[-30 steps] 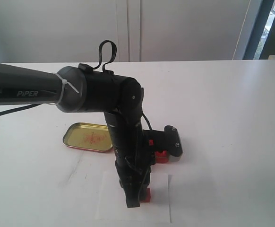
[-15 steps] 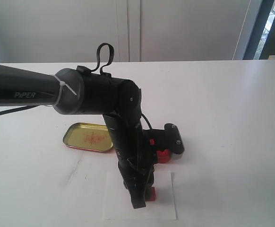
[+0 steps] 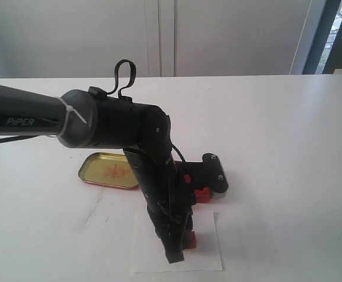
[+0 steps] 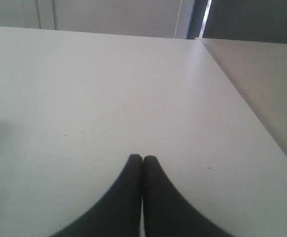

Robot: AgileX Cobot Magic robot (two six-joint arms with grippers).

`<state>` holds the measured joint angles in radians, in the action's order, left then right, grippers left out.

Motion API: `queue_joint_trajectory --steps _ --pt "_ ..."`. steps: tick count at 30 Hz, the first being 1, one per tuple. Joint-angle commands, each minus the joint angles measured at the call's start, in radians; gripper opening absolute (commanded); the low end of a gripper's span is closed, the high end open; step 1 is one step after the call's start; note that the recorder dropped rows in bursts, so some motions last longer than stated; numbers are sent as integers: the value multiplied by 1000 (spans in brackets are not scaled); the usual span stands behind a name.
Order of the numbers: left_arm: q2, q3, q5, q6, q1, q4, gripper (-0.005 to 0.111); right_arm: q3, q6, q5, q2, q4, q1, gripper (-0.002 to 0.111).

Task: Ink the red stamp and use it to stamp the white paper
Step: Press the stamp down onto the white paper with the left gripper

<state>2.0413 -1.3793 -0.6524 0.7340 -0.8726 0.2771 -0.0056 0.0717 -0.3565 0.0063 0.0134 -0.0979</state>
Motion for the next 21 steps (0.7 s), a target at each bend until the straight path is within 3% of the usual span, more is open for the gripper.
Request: queue_joint_trajectory --steps 1,8,21 --pt "94 42 56 -14 -27 -65 0 6 0 14 -6 -8 -3 0" --pt "94 42 66 -106 -39 -159 0 6 0 14 -6 -8 -3 0" --pt "94 42 66 -110 -39 -161 0 6 0 14 -6 -8 -3 0"
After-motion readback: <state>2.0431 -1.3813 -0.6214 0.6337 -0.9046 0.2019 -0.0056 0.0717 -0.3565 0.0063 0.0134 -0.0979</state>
